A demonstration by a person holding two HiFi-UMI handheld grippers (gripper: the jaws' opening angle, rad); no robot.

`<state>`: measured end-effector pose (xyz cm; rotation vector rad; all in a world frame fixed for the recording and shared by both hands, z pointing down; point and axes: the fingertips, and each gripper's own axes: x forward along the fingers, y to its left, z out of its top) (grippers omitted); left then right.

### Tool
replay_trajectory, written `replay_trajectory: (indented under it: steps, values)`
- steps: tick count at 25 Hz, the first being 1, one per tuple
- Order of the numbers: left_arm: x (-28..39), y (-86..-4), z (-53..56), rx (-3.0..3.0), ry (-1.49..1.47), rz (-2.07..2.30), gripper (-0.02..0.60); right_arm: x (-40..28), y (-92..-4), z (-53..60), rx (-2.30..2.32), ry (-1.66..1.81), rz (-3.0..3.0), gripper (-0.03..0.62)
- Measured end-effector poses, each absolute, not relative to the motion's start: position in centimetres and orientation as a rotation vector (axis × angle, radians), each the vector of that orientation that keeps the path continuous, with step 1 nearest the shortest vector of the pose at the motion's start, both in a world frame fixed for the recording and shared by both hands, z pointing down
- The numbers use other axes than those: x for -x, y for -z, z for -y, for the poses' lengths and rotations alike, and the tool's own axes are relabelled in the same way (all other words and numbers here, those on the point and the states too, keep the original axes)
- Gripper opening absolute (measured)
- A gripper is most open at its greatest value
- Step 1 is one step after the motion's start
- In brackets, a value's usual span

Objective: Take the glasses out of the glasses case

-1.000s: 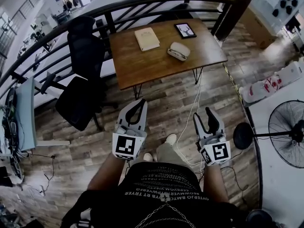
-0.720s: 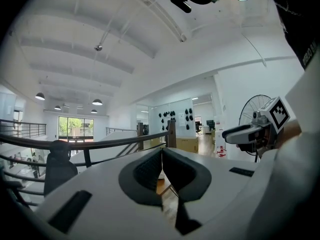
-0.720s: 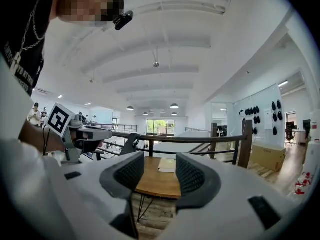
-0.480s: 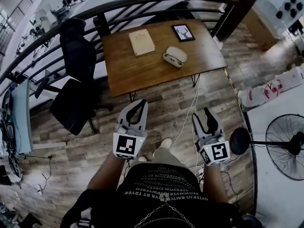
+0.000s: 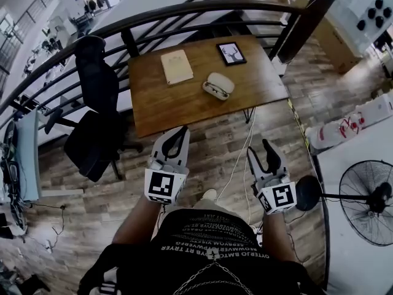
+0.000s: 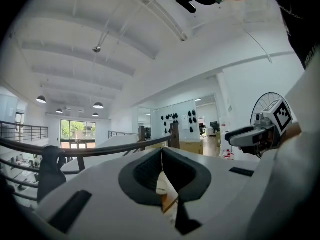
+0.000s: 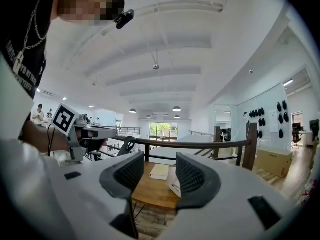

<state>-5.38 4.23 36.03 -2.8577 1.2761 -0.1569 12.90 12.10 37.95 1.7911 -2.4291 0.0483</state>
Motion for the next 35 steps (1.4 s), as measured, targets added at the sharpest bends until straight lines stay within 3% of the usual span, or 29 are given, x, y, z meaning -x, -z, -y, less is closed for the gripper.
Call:
replay_trajectory:
  steps: [22,35]
  values:
    - [4.8,-32.9,-3.0,2.549,0.030,-1.469,0.028,-15.8,-38.3,-9.6,-1.721,-0.041,2.538,0.187]
    - [2.1,-34.5,-1.4,2.679,0.098,-1.374,0.028,-17.0,-39.5,-8.0,-1.731,-0.094,2.518,0.187]
